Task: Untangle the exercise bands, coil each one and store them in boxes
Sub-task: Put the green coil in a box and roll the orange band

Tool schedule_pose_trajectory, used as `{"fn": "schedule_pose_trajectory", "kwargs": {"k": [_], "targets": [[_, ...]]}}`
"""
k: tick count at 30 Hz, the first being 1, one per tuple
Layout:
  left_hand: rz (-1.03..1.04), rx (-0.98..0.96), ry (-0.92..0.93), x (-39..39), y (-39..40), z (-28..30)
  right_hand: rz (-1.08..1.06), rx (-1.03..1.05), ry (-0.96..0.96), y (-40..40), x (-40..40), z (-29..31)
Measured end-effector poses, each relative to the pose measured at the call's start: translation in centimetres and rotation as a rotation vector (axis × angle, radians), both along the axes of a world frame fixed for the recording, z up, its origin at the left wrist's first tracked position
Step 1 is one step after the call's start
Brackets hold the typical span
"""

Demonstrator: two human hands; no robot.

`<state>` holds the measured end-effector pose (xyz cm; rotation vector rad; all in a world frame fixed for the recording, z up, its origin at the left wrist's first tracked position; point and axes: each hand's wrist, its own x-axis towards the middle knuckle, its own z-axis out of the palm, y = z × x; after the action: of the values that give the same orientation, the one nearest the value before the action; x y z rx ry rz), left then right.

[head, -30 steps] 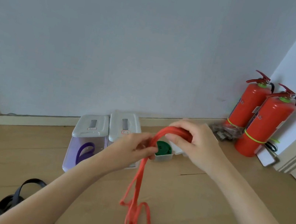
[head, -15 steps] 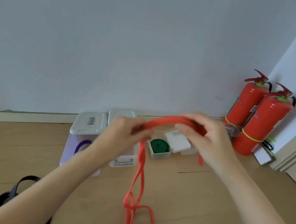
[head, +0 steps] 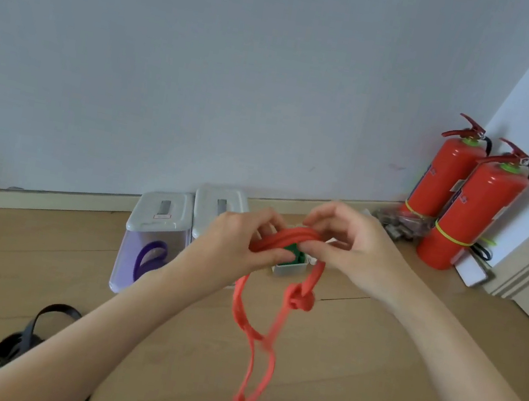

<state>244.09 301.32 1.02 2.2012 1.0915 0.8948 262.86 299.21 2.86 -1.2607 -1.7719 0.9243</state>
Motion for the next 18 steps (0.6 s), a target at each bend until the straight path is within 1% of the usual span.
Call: {"fn": "schedule_pose_trajectory", "kwargs": {"k": [1,5,7,11,15,17,18], "targets": [[0.009,-0.054,-0.019,0.0,-0.1,-0.2,-0.002,0.015,-0.014,-0.1,0.2,0.2],[0.006,-0.169,-0.036,0.2,-0.3,-1.1,-0.003,0.081,-0.063,-0.4,0.4,0.7],[-0.024,-0.188,-0.038,0.5,-0.5,-1.4,-0.032,0.115,-0.08,-0.5,0.6,0.8],[0.018,-0.127,0.038,0.8,-0.9,-1.2,-0.055,0.153,-0.104,-0.5,1.1,0.8],[0.112,0.007,-0.026,-0.3,-0.2,0.1,0.004,0.042,-0.145,-0.5,1.3,0.4],[0.088,0.053,0.013,-0.3,-0.2,0.1,0.031,0.026,-0.09,-0.5,1.0,0.1],[0.056,0.036,0.04,-0.1,-0.4,-0.2,0.023,0.03,-0.045,-0.5,0.8,0.0]]}}
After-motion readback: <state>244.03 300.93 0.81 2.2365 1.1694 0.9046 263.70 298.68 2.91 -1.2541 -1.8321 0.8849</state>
